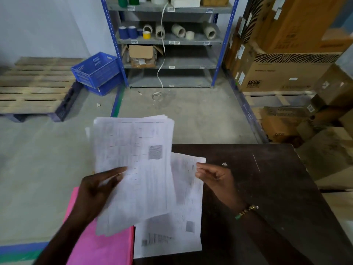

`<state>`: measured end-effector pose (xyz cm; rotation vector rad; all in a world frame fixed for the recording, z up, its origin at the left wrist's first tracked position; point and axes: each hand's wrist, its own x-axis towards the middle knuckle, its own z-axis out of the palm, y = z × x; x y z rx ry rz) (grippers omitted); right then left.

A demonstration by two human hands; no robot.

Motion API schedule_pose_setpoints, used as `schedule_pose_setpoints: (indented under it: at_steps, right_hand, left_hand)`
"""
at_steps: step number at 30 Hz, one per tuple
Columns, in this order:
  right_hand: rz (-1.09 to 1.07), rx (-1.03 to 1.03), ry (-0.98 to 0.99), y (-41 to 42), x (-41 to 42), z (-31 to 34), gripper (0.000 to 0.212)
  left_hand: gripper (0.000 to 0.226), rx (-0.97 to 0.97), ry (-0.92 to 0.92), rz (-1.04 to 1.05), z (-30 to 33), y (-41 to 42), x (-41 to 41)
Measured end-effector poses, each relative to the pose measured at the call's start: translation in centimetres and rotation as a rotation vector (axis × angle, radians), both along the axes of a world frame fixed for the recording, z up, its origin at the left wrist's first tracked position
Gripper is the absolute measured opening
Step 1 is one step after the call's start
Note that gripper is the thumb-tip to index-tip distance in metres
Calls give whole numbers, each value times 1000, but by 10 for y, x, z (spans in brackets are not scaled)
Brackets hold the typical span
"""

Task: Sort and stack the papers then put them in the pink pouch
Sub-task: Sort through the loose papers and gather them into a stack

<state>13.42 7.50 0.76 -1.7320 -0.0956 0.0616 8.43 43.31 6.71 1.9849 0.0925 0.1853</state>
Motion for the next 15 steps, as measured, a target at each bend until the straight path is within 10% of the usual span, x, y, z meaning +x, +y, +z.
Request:
schedule_pose_setpoints:
  at_steps: [7, 15]
  right_hand:
    - [415, -859, 154, 6, 44, -35, 154]
    - [516, -1037, 137, 24, 57, -53, 167]
  left_hand:
    - [20, -132, 76, 152, -17, 64, -42]
    - [21, -226, 162, 174, -50, 79, -52]
